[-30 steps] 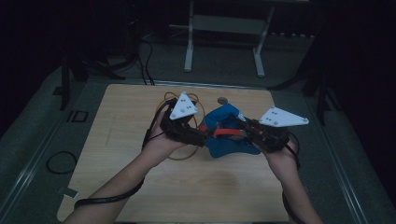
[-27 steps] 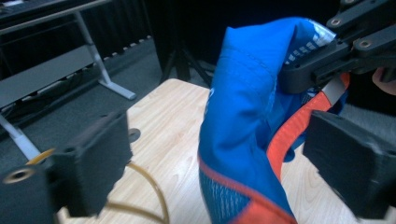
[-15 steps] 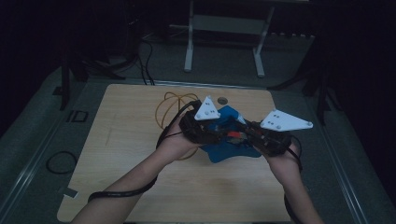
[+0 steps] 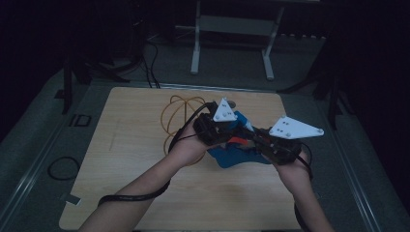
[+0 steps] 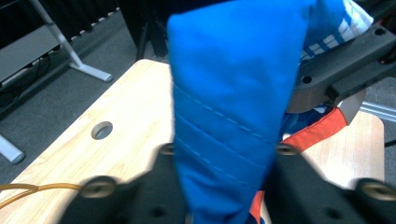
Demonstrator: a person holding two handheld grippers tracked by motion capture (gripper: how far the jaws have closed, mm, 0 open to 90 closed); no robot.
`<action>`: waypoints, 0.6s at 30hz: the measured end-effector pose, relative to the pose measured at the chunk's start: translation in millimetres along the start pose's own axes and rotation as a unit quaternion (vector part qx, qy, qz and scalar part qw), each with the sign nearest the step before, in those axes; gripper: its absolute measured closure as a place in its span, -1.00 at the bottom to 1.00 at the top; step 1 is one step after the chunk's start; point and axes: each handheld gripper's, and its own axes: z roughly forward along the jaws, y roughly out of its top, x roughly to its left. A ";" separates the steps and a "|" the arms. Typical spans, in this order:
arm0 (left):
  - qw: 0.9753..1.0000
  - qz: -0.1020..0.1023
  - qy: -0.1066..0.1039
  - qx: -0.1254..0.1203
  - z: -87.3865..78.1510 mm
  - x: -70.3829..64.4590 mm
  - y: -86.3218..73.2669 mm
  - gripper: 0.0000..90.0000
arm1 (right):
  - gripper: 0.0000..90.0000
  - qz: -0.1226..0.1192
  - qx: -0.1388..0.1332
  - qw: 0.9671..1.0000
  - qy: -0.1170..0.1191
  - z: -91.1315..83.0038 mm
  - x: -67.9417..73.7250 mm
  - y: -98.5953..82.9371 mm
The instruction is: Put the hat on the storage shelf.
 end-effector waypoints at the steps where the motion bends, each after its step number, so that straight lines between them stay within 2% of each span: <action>1: 1.000 0.000 0.000 0.000 0.0 0.0 0.0 0.96 | 0.87 0.000 0.000 1.000 0.000 0.0 0.0 0.0; 4: 1.000 0.019 0.021 0.005 0.5 -6.2 3.4 0.98 | 0.87 0.006 -0.004 1.000 0.001 -1.4 -2.4 -1.5; 8: 0.999 0.034 0.031 0.002 0.3 -9.8 7.8 0.99 | 0.87 0.012 -0.009 1.000 -0.005 -6.0 -3.4 -2.7; 13: 0.996 0.058 0.069 -0.013 0.7 -17.3 15.1 0.99 | 0.84 0.025 -0.021 0.999 -0.012 -13.3 -6.7 -5.6; 15: 0.995 0.066 0.073 -0.019 1.7 -20.2 19.0 0.99 | 0.84 0.028 -0.024 0.999 -0.015 -16.2 -6.0 -7.1; 18: 0.992 0.085 0.088 -0.030 1.3 -26.1 22.9 0.99 | 0.79 0.032 -0.030 0.999 -0.019 -21.7 -5.2 -10.2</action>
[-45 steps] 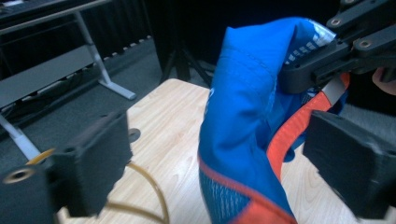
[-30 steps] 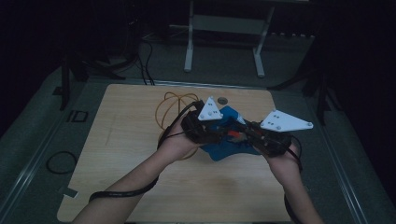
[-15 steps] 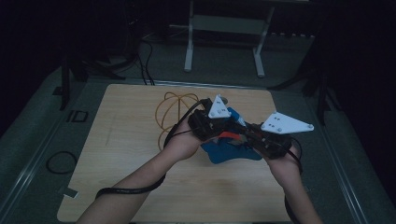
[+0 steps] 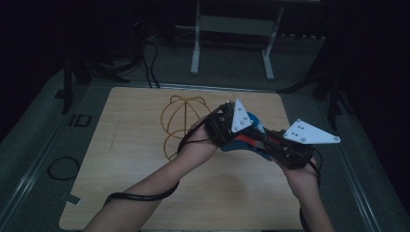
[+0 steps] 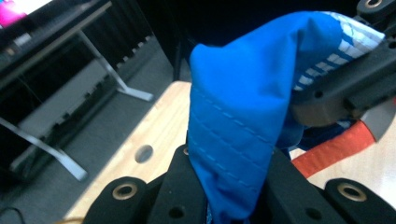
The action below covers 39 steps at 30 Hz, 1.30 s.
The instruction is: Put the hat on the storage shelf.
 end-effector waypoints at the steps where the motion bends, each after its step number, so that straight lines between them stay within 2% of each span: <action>1: 1.000 0.004 0.006 -0.003 -0.7 -1.1 0.4 0.99 | 0.76 0.004 -0.002 1.000 0.000 -3.0 -0.3 -1.2; 2: 1.000 0.014 0.016 -0.009 -2.3 -2.5 0.5 1.00 | 0.74 0.004 -0.003 1.000 -0.001 -5.0 -0.4 -2.0; 5: 0.999 0.014 0.026 -0.030 -7.6 -2.4 -0.9 0.99 | 0.60 0.014 -0.015 1.000 0.006 -13.0 -0.7 -5.1; 7: 0.999 0.012 0.029 -0.040 -10.7 -1.9 -2.0 0.99 | 0.47 0.010 -0.016 1.000 0.015 -16.8 2.5 -6.2; 9: 0.998 0.020 0.041 -0.051 -14.4 -1.0 -3.1 0.99 | 0.32 0.007 -0.021 1.000 0.023 -20.7 7.2 -6.4; 11: 0.998 0.012 0.034 -0.061 -16.7 2.4 -4.8 0.99 | 0.19 0.004 -0.028 0.999 0.038 -25.6 11.4 -5.3; 12: 0.997 0.013 0.039 -0.065 -17.8 3.2 -5.7 0.99 | 0.13 0.001 -0.033 0.999 0.041 -29.5 14.8 -3.5; 13: 0.997 0.011 0.036 -0.074 -20.0 6.0 -7.4 0.99 | 0.06 -0.004 -0.037 0.998 0.045 -32.0 16.3 -2.4; 16: 0.995 0.007 0.036 -0.093 -26.4 12.0 -12.4 0.99 | -0.05 -0.005 -0.063 0.995 0.077 -45.2 18.7 3.1; 19: 0.992 -0.009 0.018 -0.127 -34.1 21.6 -20.8 0.99 | -0.14 -0.004 -0.081 0.992 0.092 -55.6 17.6 5.8; 20: 0.989 -0.013 -0.002 -0.147 -36.4 25.2 -24.1 0.99 | -0.17 -0.007 -0.081 0.992 0.092 -58.2 17.8 6.5; 21: 0.986 -0.015 -0.013 -0.163 -38.8 28.3 -27.3 0.99 | -0.20 -0.013 -0.078 0.993 0.093 -59.9 17.8 6.9; 22: 0.986 -0.017 -0.014 -0.166 -40.4 30.8 -29.4 0.99 | -0.20 -0.018 -0.076 0.993 0.093 -60.8 17.9 6.8; 23: 0.985 -0.022 -0.028 -0.171 -41.4 33.7 -30.9 0.99 | -0.20 -0.021 -0.072 0.993 0.089 -60.6 17.6 6.7; 24: 0.982 -0.030 -0.039 -0.183 -42.9 36.9 -34.1 0.99 | -0.20 -0.021 -0.069 0.994 0.087 -60.0 17.1 6.6; 25: 0.981 -0.036 -0.041 -0.187 -43.8 39.0 -36.1 0.99 | -0.21 -0.020 -0.067 0.994 0.088 -58.0 15.8 6.2; 26: 0.977 -0.043 -0.067 -0.199 -44.9 42.7 -39.1 0.99 | -0.20 -0.020 -0.063 0.994 0.087 -55.5 14.9 5.9; 27: 0.975 -0.045 -0.069 -0.205 -45.2 43.3 -40.4 0.99 | -0.19 -0.024 -0.056 0.994 0.086 -51.5 14.2 5.4; 28: 0.973 -0.045 -0.080 -0.213 -46.5 45.3 -43.1 0.99 | -0.19 -0.023 -0.054 0.995 0.087 -49.8 14.2 5.2; 29: 0.968 -0.045 -0.102 -0.224 -47.5 47.2 -45.6 0.99 | -0.16 -0.025 -0.049 0.994 0.092 -44.9 13.3 4.4; 30: 0.966 -0.042 -0.109 -0.232 -49.1 48.0 -48.2 0.99 | -0.16 -0.026 -0.045 0.994 0.096 -40.9 12.8 3.7; 31: 0.963 -0.040 -0.125 -0.237 -49.7 49.2 -49.8 0.99 | -0.15 -0.023 -0.041 0.994 0.101 -36.4 12.5 3.1; 32: 0.957 -0.035 -0.144 -0.250 -50.6 50.0 -52.3 0.99 | -0.12 -0.022 -0.041 0.993 0.106 -34.0 12.4 2.9; 33: 0.955 -0.030 -0.149 -0.255 -51.4 49.8 -54.2 0.99 | -0.11 -0.022 -0.041 0.992 0.116 -31.3 12.8 2.9; 34: 0.950 -0.031 -0.170 -0.260 -51.4 50.4 -55.9 0.99 | -0.11 -0.023 -0.041 0.992 0.120 -28.6 14.2 3.5; 36: 0.945 -0.026 -0.186 -0.269 -51.4 49.3 -59.2 0.99 | -0.07 -0.029 -0.042 0.991 0.126 -24.1 17.7 5.4; 37: 0.941 -0.026 -0.198 -0.274 -51.3 49.2 -60.4 0.99 | -0.06 -0.029 -0.044 0.990 0.132 -21.4 20.4 7.1; 38: 0.938 -0.025 -0.204 -0.278 -51.1 47.9 -61.4 0.99 | -0.04 -0.032 -0.043 0.990 0.134 -19.7 22.1 8.2; 39: 0.937 -0.026 -0.209 -0.277 -50.8 47.4 -61.4 0.99 | -0.04 -0.037 -0.042 0.989 0.136 -16.8 25.1 10.1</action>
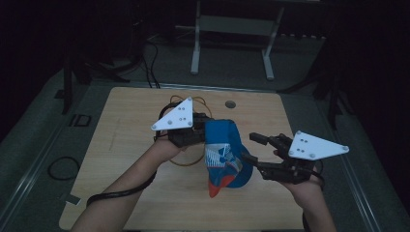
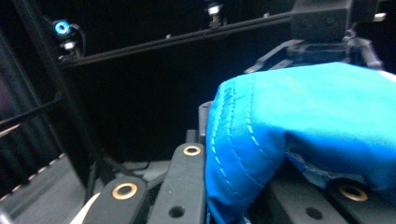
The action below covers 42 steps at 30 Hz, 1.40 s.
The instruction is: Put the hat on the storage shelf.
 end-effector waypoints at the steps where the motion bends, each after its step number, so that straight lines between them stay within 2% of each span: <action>1: 1.000 0.004 -0.001 0.001 0.5 -1.1 -0.4 0.99 | -0.04 -0.002 0.000 1.000 0.001 2.3 1.2 1.0; 3: 1.000 0.001 -0.005 0.000 1.7 -2.5 -1.1 0.99 | -0.03 -0.005 0.000 1.000 0.007 8.8 4.1 3.1; 5: 1.000 -0.003 -0.002 0.003 3.1 -3.4 -0.6 0.99 | 0.01 -0.013 0.003 1.000 0.001 15.2 7.0 4.1; 8: 1.000 -0.004 0.003 0.009 4.6 -4.0 0.3 0.99 | 0.23 -0.018 0.002 1.000 -0.010 20.6 9.6 4.3; 13: 1.000 -0.007 0.003 0.007 4.4 -3.5 -0.7 0.99 | 0.98 -0.024 0.000 0.999 -0.042 18.8 9.5 6.0; 20: 1.000 -0.009 -0.001 0.006 -1.1 -1.0 -0.8 0.98 | 1.00 -0.028 0.001 0.998 -0.051 14.4 10.9 9.9; 28: 1.000 -0.007 -0.002 0.017 -9.9 -1.2 1.0 0.93 | 1.00 -0.010 -0.019 0.998 -0.059 5.0 3.6 16.2; 31: 1.000 -0.005 0.002 0.017 -14.8 -0.8 2.0 0.89 | 1.00 -0.013 -0.020 0.998 -0.062 4.0 2.1 18.3; 37: 0.999 0.019 0.017 0.037 -30.1 -4.1 6.5 0.71 | 1.00 -0.010 -0.020 0.997 -0.069 2.5 -1.9 20.8; 42: 0.998 0.018 0.026 0.046 -45.7 -4.2 6.9 0.64 | 1.00 -0.004 -0.032 0.997 -0.075 -2.6 -4.9 25.7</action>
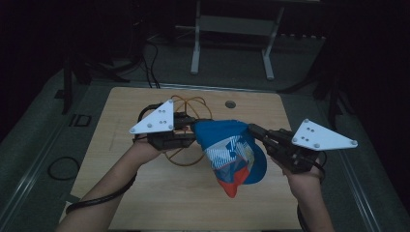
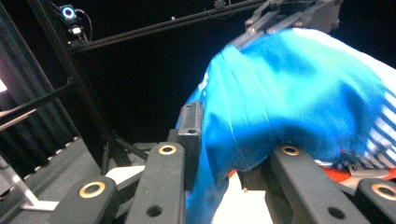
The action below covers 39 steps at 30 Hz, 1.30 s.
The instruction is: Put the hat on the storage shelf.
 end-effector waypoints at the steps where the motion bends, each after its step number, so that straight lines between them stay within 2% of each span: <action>1: 1.000 -0.002 0.000 0.001 -3.2 0.2 -0.9 0.61 | 1.00 -0.001 -0.001 1.000 0.001 -0.7 -0.5 1.0; 4: 1.000 -0.005 0.008 0.006 -13.4 0.4 -4.1 0.61 | 1.00 -0.004 -0.005 1.000 -0.001 -2.4 -1.2 5.0; 6: 1.000 0.001 0.014 0.014 -20.5 -1.2 -7.1 0.61 | 1.00 -0.010 -0.002 1.000 -0.002 -0.1 0.0 7.6; 7: 1.000 -0.001 0.018 0.015 -24.0 -1.1 -8.2 0.55 | 1.00 -0.015 0.000 1.000 -0.003 1.7 1.0 8.7; 15: 0.999 -0.031 0.041 0.002 -56.1 2.7 -15.7 0.40 | 1.00 0.000 -0.009 1.000 -0.006 4.5 -3.8 13.5; 18: 0.997 -0.039 0.061 0.006 -68.9 1.6 -20.9 0.25 | 1.00 0.004 -0.011 1.000 -0.005 7.6 -7.0 17.1; 21: 0.995 -0.045 0.088 0.018 -80.7 -0.3 -29.7 0.01 | 1.00 0.005 -0.012 1.000 -0.008 13.5 -10.0 21.9; 22: 0.995 -0.045 0.088 0.018 -80.7 -0.3 -29.7 -0.08 | 1.00 0.005 -0.012 1.000 -0.008 13.5 -10.0 21.9; 23: 0.993 -0.049 0.108 0.026 -86.7 -1.7 -35.8 -0.08 | 1.00 0.002 -0.012 1.000 -0.012 16.0 -10.8 23.7; 24: 0.991 -0.053 0.118 0.026 -90.3 -2.3 -39.6 -0.32 | 1.00 0.002 -0.012 1.000 -0.015 20.8 -12.7 26.8; 25: 0.989 -0.057 0.132 0.029 -93.8 -2.6 -43.5 -0.45 | 1.00 0.004 -0.012 1.000 -0.015 24.0 -14.1 28.6; 28: 0.984 -0.063 0.162 0.043 -104.3 -2.9 -56.0 -0.73 | 1.00 0.006 -0.011 1.000 -0.014 35.6 -17.1 34.3; 30: 0.979 -0.072 0.185 0.053 -110.2 -4.8 -65.5 -0.91 | 1.00 0.004 -0.008 1.000 -0.014 44.9 -17.2 38.8; 31: 0.976 -0.076 0.194 0.058 -112.4 -6.3 -70.2 -0.95 | 1.00 0.003 -0.007 1.000 -0.015 51.2 -17.3 41.3; 32: 0.976 -0.076 0.194 0.058 -112.4 -6.3 -70.2 -0.95 | 1.00 0.000 -0.005 1.000 -0.017 56.5 -17.3 43.3; 33: 0.971 -0.075 0.214 0.070 -116.4 -10.6 -80.4 -0.95 | 1.00 0.002 -0.004 1.000 -0.016 61.9 -17.8 45.0; 34: 0.971 -0.075 0.214 0.070 -116.4 -10.6 -80.4 -0.95 | 1.00 0.002 -0.002 1.000 -0.014 67.4 -18.1 46.5; 35: 0.965 -0.076 0.240 0.075 -120.4 -15.6 -92.5 -0.95 | 1.00 0.001 0.001 1.000 -0.016 74.4 -18.0 48.2; 36: 0.965 -0.076 0.240 0.075 -120.4 -15.6 -92.5 -0.95 | 1.00 0.001 0.002 1.000 -0.015 78.5 -18.1 49.2; 37: 0.963 -0.079 0.246 0.073 -123.0 -18.0 -99.0 -0.95 | 1.00 0.003 0.004 1.000 -0.013 84.0 -18.3 50.4; 38: 0.960 -0.085 0.257 0.074 -127.8 -22.3 -112.0 -0.95 | 1.00 0.004 0.004 1.000 -0.013 89.4 -18.4 51.5; 39: 0.959 -0.090 0.260 0.074 -130.0 -24.3 -118.7 -0.95 | 1.00 0.002 0.007 1.000 -0.015 94.8 -18.2 52.8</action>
